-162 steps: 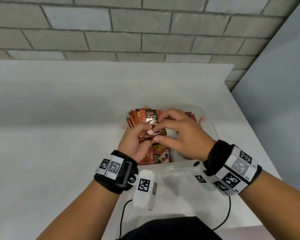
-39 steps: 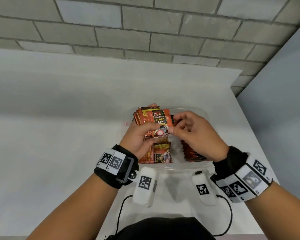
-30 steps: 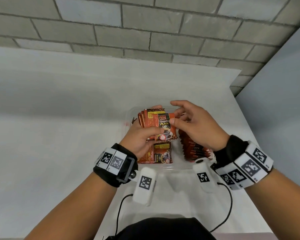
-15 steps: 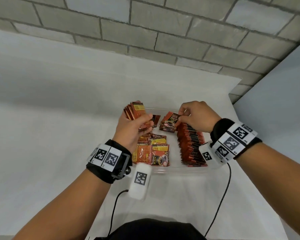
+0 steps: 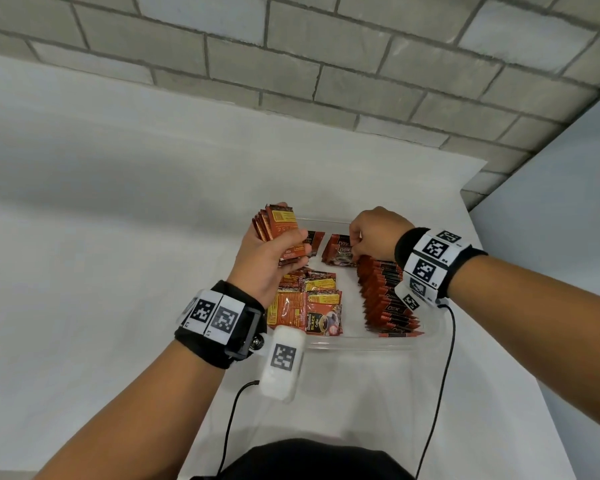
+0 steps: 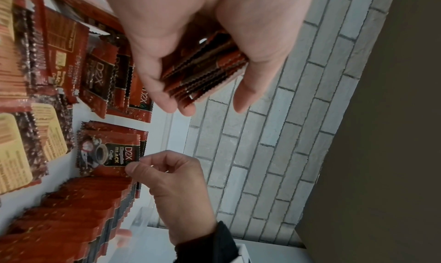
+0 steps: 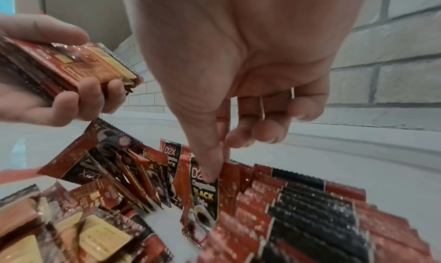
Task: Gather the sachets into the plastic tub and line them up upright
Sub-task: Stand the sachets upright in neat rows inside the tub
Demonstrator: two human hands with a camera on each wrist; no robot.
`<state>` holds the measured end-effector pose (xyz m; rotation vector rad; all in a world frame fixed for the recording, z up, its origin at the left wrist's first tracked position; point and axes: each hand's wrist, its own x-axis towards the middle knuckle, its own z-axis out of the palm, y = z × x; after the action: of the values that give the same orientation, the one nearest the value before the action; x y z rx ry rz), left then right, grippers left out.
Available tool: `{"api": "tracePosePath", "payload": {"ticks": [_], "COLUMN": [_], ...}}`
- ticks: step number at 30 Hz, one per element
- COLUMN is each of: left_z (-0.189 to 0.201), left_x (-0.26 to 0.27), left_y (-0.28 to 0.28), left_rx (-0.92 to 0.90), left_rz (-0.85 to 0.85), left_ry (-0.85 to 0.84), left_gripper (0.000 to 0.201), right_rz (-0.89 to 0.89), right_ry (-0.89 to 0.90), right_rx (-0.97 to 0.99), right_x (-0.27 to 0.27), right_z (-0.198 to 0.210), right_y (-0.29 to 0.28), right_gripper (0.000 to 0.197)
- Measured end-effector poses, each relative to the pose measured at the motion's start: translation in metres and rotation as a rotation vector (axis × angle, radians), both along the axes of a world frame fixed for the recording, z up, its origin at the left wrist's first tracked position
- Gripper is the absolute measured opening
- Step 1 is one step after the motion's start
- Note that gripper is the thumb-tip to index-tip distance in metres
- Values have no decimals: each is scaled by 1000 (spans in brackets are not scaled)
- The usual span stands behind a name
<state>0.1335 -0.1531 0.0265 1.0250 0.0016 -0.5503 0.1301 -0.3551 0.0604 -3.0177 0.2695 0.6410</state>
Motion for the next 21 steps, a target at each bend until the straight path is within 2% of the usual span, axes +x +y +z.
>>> {"api": "tracePosePath", "payload": {"ticks": [16,21], "left_z": [1,1], "left_x": [-1,-1], "left_y": [1,1], "left_rx": [1,-11], "left_rz": [-23,-14], "left_ry": [-8,6], "left_gripper": [16,25], "right_rz": [24,31], "right_ry": [-25,-55], "right_rx": [-97,-94], "right_x": [-2,-4], "right_z": [-5,-4], "right_y": [7,6], "right_gripper": [13,22]}}
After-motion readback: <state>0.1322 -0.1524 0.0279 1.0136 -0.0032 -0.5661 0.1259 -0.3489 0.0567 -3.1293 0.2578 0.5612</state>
